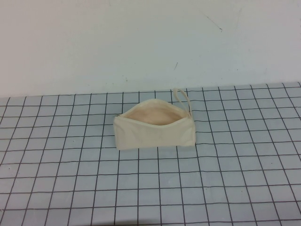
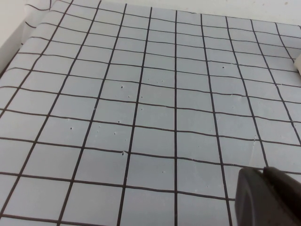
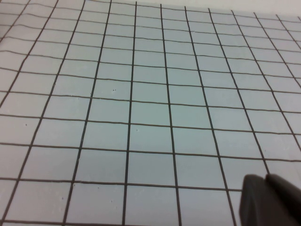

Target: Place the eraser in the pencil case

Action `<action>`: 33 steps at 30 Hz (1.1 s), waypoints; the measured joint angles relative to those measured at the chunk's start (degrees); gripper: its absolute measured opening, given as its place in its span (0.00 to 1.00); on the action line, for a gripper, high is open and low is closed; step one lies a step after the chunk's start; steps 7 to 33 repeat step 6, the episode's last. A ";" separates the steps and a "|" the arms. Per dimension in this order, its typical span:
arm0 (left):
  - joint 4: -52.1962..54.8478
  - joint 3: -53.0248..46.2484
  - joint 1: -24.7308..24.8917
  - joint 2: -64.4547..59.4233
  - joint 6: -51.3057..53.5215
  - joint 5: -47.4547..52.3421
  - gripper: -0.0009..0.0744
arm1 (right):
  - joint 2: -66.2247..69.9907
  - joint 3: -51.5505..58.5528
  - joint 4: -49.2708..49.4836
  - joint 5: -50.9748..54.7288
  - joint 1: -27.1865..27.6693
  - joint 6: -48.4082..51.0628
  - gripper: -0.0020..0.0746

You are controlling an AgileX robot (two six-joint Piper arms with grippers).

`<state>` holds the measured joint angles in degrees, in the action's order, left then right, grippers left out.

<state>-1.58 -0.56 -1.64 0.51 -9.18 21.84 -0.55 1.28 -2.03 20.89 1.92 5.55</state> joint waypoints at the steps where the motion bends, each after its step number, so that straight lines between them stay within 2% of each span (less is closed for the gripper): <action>1: -0.12 0.00 0.00 0.00 0.00 0.00 0.01 | 0.00 0.00 0.00 0.00 0.00 0.00 0.02; 33: -0.12 0.00 0.00 0.00 0.00 0.00 0.01 | 0.00 0.00 0.00 0.00 0.00 0.00 0.02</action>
